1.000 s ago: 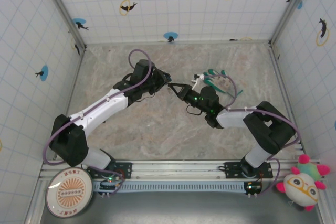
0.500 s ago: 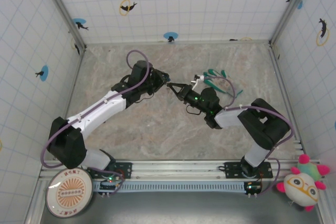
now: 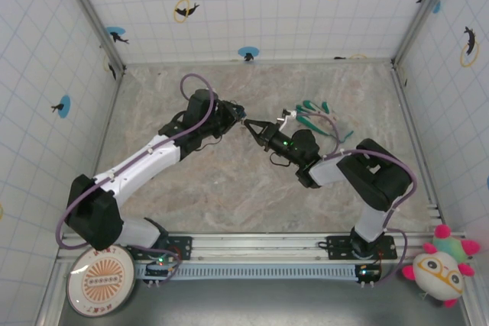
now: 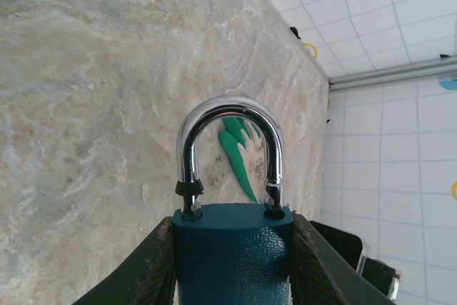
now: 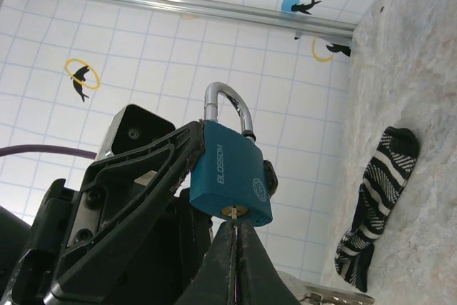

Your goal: Unlock with the key

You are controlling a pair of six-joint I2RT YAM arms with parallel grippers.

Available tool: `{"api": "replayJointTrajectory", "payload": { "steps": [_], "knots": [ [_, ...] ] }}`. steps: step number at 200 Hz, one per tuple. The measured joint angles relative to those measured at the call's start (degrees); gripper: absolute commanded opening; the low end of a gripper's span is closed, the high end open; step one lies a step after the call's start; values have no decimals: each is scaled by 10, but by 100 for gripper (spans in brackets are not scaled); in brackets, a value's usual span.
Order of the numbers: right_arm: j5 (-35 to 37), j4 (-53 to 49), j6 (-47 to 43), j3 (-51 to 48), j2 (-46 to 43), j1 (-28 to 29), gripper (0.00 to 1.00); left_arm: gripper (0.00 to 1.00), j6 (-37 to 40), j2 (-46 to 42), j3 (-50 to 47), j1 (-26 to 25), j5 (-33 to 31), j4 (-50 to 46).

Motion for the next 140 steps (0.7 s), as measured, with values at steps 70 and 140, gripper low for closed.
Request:
{"api": "replayJointTrajectory", "payload": {
  "steps": [70, 140],
  "knots": [
    [1, -16, -13, 0, -8, 2, 0, 0, 0, -3, -1, 1, 0, -3],
    [46, -268, -184, 26, -107, 33, 0, 0, -2, 2, -1, 3, 12, -35]
  ]
}}
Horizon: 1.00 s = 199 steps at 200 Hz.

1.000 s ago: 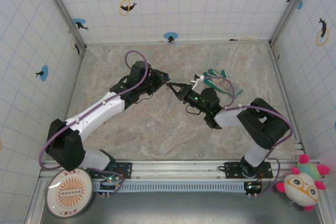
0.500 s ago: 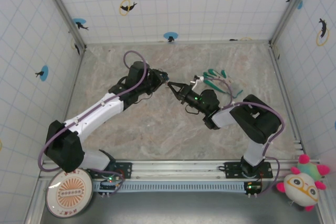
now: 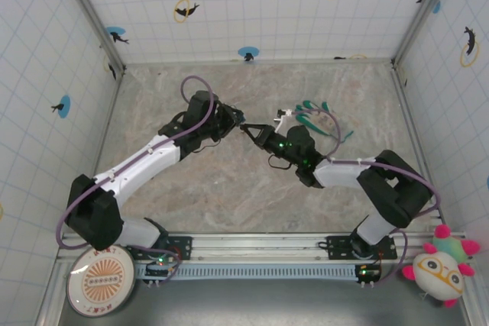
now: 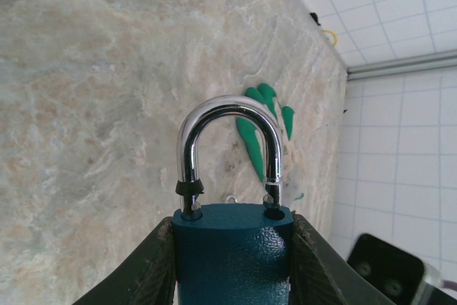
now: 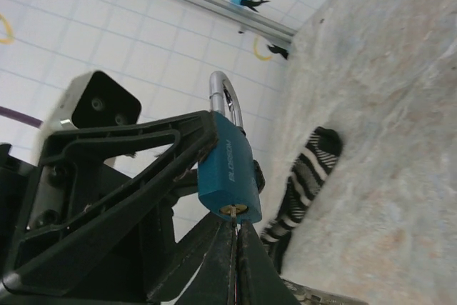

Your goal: Unlock with the key

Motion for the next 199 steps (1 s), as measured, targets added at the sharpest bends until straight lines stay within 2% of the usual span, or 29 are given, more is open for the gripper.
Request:
{"api": "replayJointTrajectory", "payload": {
  "steps": [33, 62, 99, 145, 199],
  "knots": [
    [64, -141, -108, 36, -31, 31, 1, 0, 0, 9, 0, 1, 3, -15],
    [98, -208, -163, 47, -46, 45, 13, 0, 0, 14, 0, 1, 16, -26],
    [113, -262, -195, 47, -60, 46, 24, 0, 0, 19, 0, -4, 39, -28],
    [115, -273, -209, 15, -95, 47, 33, 0, -2, 21, 0, -9, 63, -21],
    [116, -251, -211, -18, -117, 50, 38, 0, -2, 23, 0, -11, 70, -19]
  ]
}}
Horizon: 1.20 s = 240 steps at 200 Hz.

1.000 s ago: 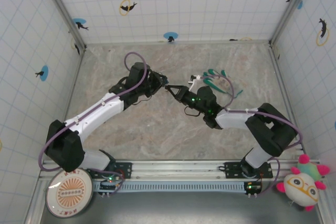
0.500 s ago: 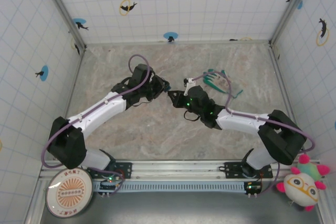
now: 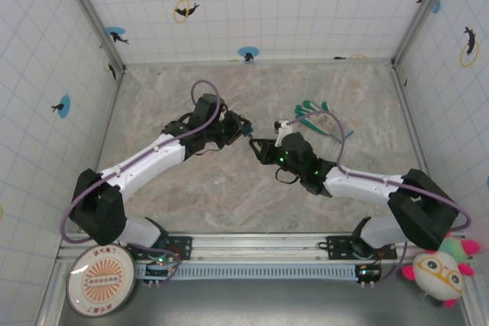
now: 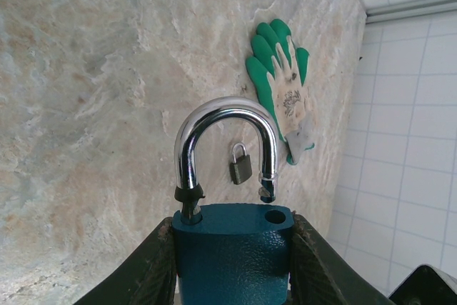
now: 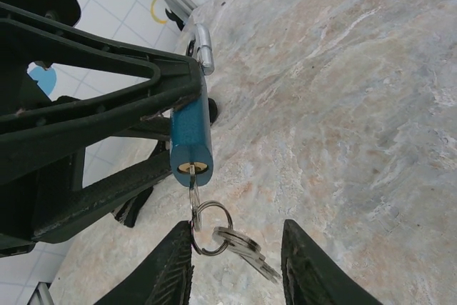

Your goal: Unlock with the key

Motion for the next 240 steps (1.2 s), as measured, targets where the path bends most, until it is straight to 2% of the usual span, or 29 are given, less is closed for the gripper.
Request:
{"api": "replayJointTrajectory", "payload": {
  "steps": [25, 66, 88, 186, 240],
  "knots": [
    [3, 12, 0, -10, -8, 0, 39, 0, 0, 0, 0, 0, 1, 0],
    [30, 26, -3, -21, -30, 2, 49, 0, -1, 0, 0, 0, 6, 2],
    [38, 35, -9, -21, -38, 3, 50, 0, -4, 0, 0, 0, 7, 2],
    [30, 59, -19, 15, 16, 3, 47, 0, -10, 0, 0, 0, 13, 4],
    [22, 75, -18, 34, 47, 1, 37, 0, -12, 0, 0, 0, 16, 5]
  ]
}}
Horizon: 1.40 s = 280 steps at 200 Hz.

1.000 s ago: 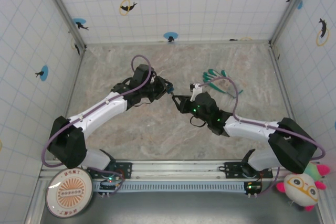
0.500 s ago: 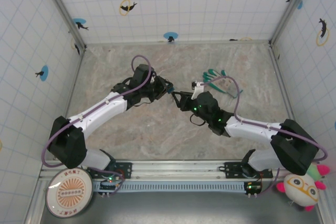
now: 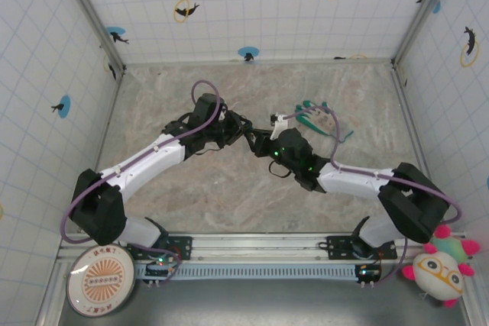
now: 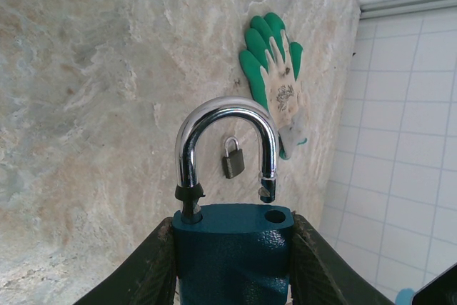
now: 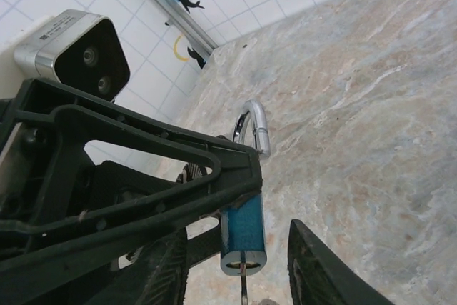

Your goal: Unlock with the key

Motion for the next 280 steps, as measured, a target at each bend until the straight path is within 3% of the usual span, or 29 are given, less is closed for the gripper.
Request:
{"api": "replayJointTrajectory", "payload": {
  "steps": [52, 62, 75, 97, 148, 208, 280],
  "knots": [
    [-12, 19, 5, 3, 16, -9, 14, 0, -4, 0, 0, 0, 5, 7],
    [-12, 20, 4, 3, 16, -9, 11, 4, -4, 0, 0, 0, 5, 8],
    [-12, 20, 5, 3, 16, -10, 7, 12, -5, 0, 0, 0, 5, 9],
    [-13, 18, 5, 3, 16, -10, 3, 37, -7, -1, -5, 0, 4, 15],
    [-29, 5, 4, -1, 6, -15, 0, 57, -2, -13, -8, 2, -9, 20],
    [-89, -39, -27, -30, -65, -32, 0, 57, 49, -58, -8, 37, -30, -10],
    [-250, -140, -120, -33, -150, -103, 0, 56, 254, -80, 48, 46, -3, -89]
  ]
}}
